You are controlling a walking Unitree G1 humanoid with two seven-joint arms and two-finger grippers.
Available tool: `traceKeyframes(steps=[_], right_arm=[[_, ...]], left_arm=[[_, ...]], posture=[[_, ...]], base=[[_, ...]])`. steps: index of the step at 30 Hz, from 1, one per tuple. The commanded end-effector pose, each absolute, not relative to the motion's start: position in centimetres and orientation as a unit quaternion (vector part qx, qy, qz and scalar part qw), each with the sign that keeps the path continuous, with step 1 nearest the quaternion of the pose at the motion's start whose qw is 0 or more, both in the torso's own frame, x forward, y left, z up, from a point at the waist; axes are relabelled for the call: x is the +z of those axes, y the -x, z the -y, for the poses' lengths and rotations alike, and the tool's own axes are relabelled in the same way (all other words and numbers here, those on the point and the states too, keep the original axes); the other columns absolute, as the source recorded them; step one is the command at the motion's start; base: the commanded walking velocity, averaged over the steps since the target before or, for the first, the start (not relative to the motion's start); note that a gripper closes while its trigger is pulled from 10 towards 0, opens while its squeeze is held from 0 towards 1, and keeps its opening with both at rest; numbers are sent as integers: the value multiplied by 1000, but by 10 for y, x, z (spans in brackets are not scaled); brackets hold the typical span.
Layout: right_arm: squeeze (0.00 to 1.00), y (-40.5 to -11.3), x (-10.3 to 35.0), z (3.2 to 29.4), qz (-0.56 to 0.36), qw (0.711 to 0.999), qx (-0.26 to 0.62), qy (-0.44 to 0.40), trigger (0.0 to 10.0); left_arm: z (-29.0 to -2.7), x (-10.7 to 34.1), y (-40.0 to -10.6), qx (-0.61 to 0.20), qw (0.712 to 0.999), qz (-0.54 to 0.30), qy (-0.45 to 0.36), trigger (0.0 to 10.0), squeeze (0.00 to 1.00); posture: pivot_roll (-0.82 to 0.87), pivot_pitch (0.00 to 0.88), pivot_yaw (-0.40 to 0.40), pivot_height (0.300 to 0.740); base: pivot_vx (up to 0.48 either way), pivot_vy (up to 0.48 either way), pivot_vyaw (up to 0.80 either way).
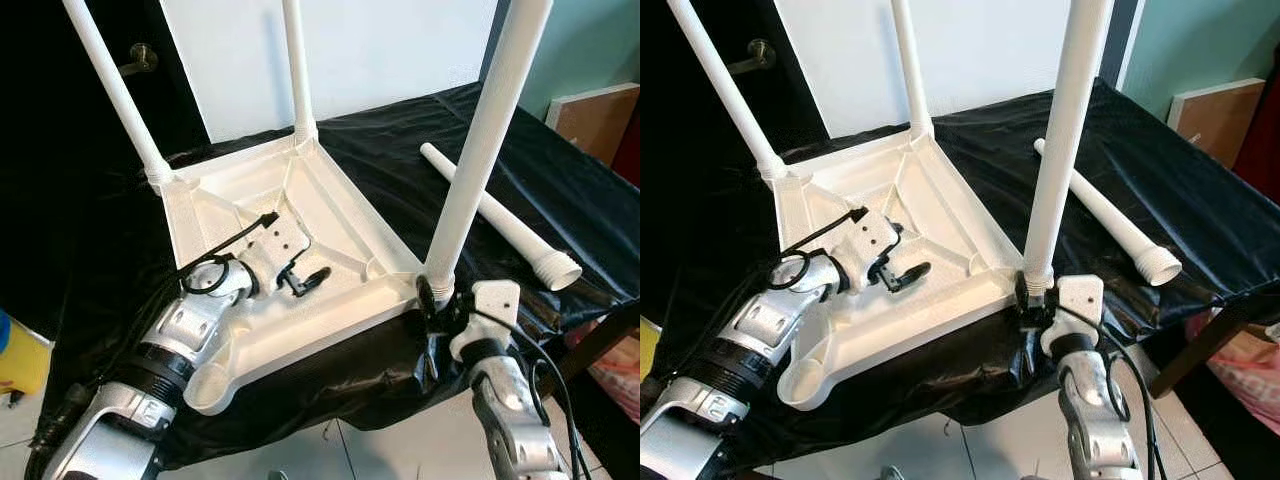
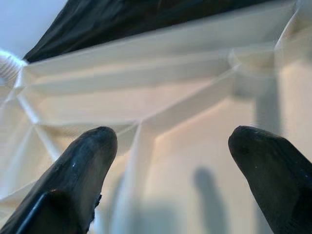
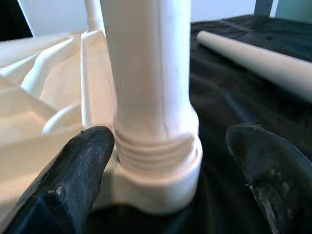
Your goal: Building children table
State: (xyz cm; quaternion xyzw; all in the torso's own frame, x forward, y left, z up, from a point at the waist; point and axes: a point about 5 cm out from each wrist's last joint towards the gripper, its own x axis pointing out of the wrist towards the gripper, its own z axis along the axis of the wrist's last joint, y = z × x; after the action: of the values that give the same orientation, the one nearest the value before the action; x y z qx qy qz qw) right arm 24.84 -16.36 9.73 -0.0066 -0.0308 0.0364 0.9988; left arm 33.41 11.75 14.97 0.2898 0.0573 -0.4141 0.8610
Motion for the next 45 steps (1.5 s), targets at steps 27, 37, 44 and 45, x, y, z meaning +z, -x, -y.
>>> traceKeyframes(steps=[27, 37, 44, 45], right_arm=[[0, -235, 89, 173, 7, 997, 70, 25, 10000], [0, -246, 93, 180, 5, 996, 81, 45, 10000], [0, -254, 91, 180, -8, 993, 106, 54, 10000], [0, -254, 91, 180, -8, 993, 106, 54, 10000]], left_arm=[[-146, 110, -307, -453, 777, -121, -420, 10000, 0], [-133, 107, -280, -530, 752, -135, -368, 10000, 0], [-131, 98, -266, -553, 739, -153, -353, 10000, 0], [-131, 98, -266, -553, 739, -153, -353, 10000, 0]], posture=[[-157, 0, 125, 740], [-146, 0, 108, 740], [-135, 0, 100, 740], [-135, 0, 100, 740]], base=[[0, 0, 0], [0, 0, 0], [0, 0, 0], [0, 0, 0]])
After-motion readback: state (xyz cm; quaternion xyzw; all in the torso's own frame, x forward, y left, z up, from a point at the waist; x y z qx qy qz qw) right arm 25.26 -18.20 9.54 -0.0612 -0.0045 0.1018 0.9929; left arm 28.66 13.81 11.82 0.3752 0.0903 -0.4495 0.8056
